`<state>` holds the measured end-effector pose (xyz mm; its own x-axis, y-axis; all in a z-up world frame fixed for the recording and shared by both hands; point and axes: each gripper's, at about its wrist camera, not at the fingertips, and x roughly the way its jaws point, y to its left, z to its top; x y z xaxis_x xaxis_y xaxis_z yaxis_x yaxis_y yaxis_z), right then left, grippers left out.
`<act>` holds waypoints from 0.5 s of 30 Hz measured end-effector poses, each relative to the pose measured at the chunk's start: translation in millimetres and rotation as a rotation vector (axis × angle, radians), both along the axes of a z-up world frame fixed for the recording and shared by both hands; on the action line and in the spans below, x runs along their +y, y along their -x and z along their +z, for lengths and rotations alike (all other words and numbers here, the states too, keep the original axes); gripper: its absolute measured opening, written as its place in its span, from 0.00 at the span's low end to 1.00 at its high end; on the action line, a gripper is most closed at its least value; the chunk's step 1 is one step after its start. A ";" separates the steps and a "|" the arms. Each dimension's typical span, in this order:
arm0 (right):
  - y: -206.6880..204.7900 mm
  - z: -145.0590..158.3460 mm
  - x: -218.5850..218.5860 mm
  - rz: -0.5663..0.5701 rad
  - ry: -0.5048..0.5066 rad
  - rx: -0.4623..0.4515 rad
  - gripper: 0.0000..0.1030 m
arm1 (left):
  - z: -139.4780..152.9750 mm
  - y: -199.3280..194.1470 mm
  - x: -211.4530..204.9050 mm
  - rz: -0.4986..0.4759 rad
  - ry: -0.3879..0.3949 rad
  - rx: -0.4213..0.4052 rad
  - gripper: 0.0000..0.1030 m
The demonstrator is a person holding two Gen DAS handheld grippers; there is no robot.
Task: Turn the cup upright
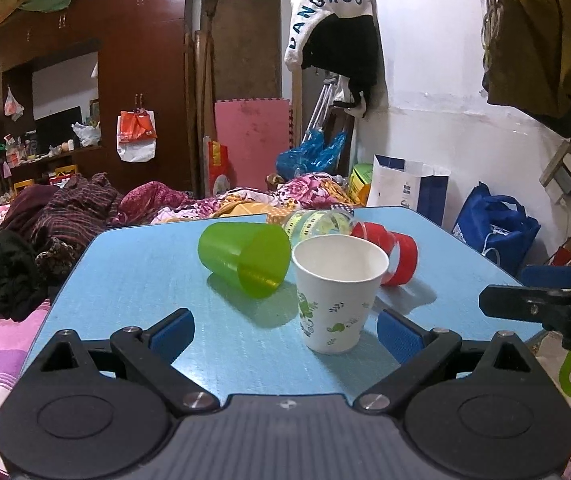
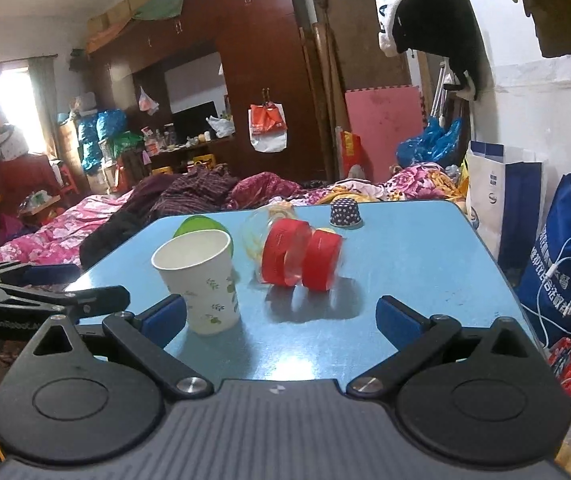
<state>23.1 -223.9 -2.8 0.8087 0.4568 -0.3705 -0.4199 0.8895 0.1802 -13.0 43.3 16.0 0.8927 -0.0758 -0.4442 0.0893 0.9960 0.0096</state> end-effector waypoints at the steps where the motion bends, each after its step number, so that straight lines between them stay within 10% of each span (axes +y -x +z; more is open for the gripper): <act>1: -0.1 0.1 -0.6 0.001 -0.003 0.000 0.99 | -0.2 0.1 -1.5 -0.001 -0.001 0.001 0.96; 15: 2.5 1.4 -7.0 0.005 -0.012 -0.022 0.99 | -1.4 -0.2 -3.6 0.006 -0.004 0.001 0.96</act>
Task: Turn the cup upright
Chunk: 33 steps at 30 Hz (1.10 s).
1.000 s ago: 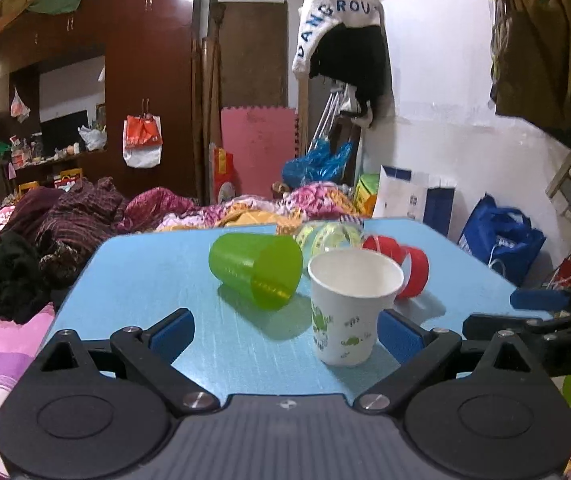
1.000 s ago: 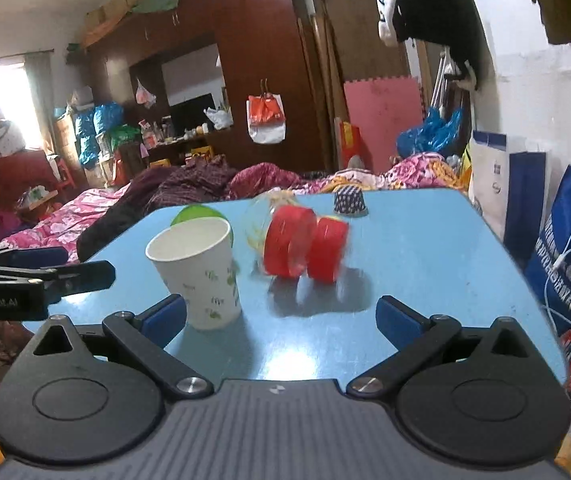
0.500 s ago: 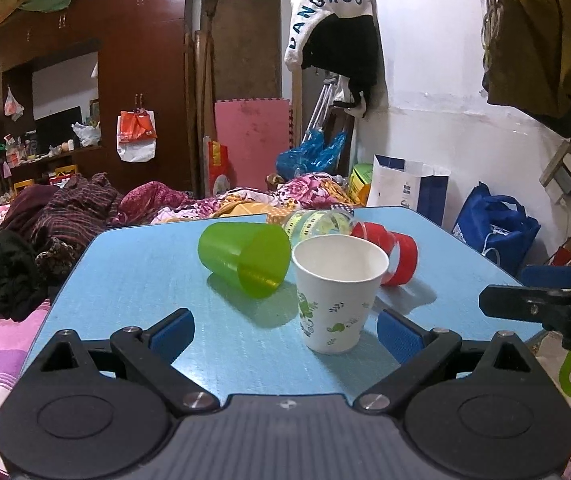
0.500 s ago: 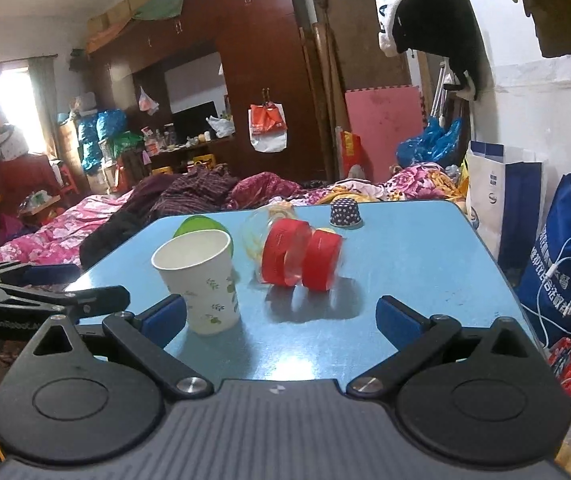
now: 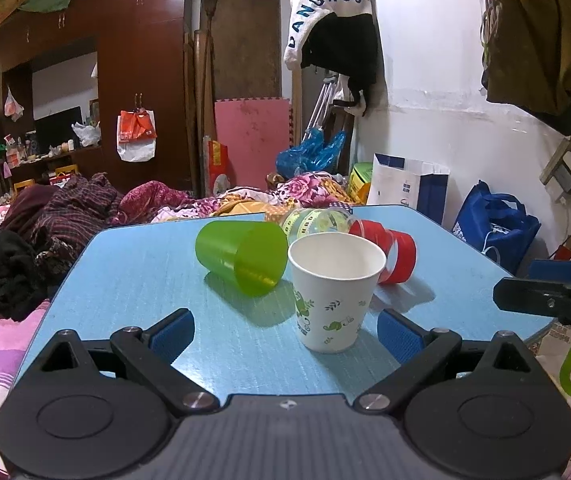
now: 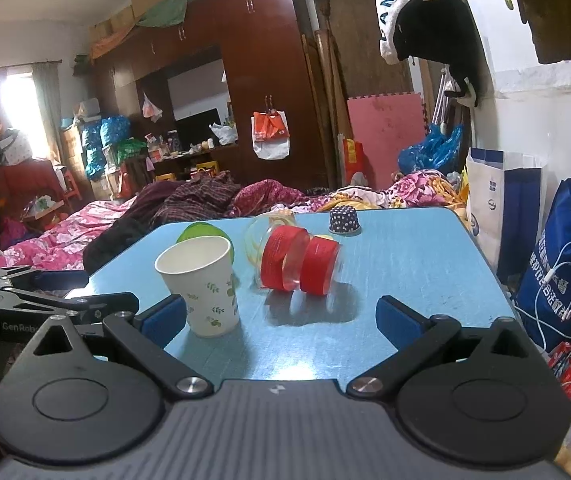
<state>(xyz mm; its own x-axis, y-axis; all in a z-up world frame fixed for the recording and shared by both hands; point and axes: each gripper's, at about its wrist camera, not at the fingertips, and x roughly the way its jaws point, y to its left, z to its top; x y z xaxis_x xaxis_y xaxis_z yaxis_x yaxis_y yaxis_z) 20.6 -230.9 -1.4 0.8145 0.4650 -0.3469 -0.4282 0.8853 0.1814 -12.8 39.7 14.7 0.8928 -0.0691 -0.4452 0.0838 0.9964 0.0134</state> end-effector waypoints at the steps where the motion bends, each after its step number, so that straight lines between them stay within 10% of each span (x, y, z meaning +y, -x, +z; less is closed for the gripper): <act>1: 0.0 -0.1 -0.7 0.000 -0.003 0.000 0.99 | 0.0 -0.3 -0.5 0.000 0.000 0.000 0.96; 33: 7.4 1.4 -2.2 0.024 0.009 -0.032 0.99 | 2.9 4.1 1.7 0.020 -0.003 -0.021 0.96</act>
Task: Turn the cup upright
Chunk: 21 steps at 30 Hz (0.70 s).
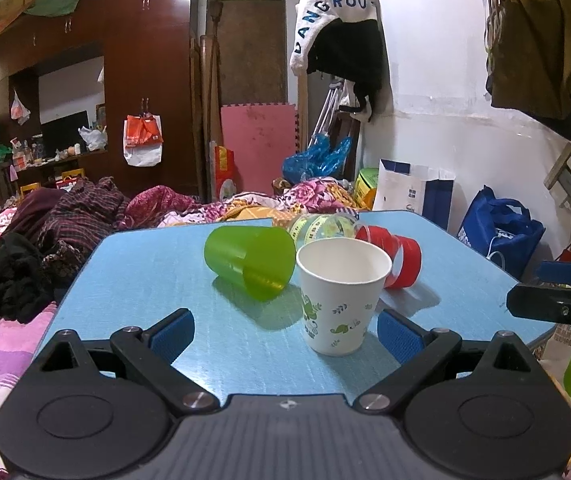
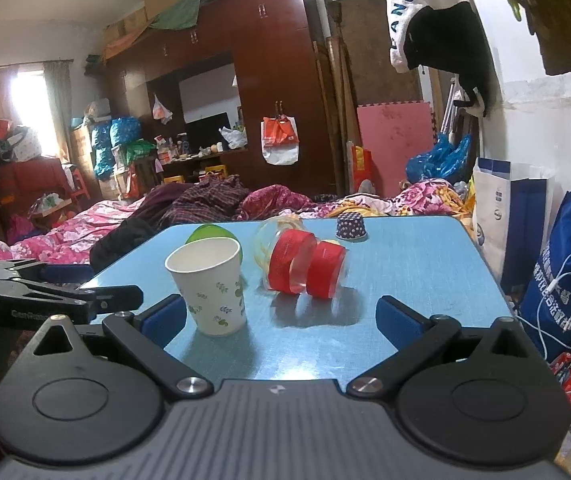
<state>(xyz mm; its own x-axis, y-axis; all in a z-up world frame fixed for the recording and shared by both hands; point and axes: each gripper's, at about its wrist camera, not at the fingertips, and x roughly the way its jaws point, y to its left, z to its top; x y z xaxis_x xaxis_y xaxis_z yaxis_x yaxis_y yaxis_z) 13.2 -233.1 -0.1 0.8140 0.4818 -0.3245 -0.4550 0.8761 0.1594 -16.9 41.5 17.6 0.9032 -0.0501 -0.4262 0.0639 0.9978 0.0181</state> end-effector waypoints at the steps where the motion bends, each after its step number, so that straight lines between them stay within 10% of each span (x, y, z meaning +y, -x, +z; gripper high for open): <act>1: 1.1 1.2 -0.7 0.001 -0.002 -0.001 0.99 | 0.9 1.9 -0.3 0.002 -0.003 -0.004 0.96; 21: 9.7 1.2 10.5 0.023 0.020 -0.013 0.99 | 4.9 7.6 3.7 0.017 -0.009 -0.020 0.96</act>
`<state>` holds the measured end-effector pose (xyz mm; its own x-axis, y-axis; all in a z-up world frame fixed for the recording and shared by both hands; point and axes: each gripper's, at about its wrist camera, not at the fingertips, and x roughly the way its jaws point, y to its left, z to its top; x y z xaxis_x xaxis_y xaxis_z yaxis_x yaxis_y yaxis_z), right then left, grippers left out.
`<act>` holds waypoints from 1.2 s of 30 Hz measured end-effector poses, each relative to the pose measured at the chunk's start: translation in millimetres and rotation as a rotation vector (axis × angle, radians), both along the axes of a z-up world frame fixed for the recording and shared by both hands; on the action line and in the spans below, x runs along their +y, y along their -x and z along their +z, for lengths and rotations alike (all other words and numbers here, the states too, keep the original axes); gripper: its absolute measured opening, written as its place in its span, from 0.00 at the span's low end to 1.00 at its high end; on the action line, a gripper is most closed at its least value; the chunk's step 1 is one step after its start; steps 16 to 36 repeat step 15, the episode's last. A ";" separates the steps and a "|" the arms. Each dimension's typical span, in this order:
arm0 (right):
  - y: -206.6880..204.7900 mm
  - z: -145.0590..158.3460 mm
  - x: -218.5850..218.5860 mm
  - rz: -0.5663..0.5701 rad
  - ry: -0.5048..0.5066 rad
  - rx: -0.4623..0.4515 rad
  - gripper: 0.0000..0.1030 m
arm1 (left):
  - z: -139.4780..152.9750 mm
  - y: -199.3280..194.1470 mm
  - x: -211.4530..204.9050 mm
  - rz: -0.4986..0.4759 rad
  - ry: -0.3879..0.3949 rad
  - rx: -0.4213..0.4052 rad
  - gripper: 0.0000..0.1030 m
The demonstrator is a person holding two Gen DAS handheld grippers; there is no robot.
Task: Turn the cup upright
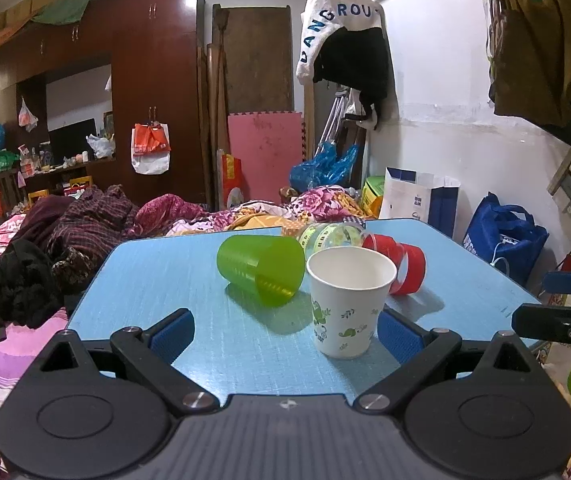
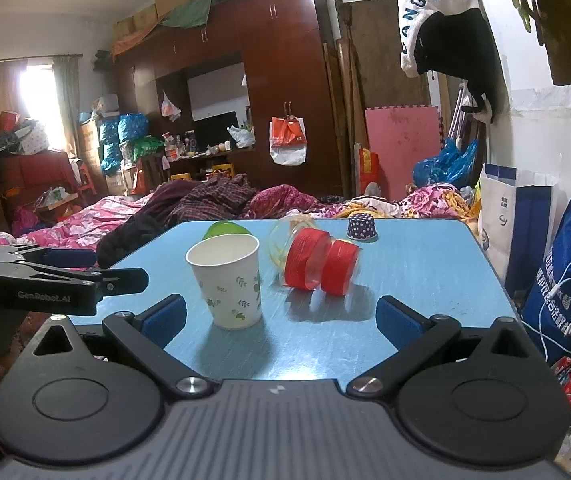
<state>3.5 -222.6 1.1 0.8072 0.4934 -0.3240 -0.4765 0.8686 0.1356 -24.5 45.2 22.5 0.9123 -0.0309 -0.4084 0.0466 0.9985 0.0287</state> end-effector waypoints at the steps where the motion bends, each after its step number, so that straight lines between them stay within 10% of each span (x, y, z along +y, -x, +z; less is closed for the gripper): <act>1: -0.2 -0.1 0.1 0.000 0.000 0.000 0.99 | -0.3 -0.5 -0.2 -0.002 -0.001 0.002 0.96; 36: -3.7 -4.5 2.4 0.005 0.002 0.004 0.99 | -3.8 -1.4 -3.7 -0.011 -0.018 -0.005 0.96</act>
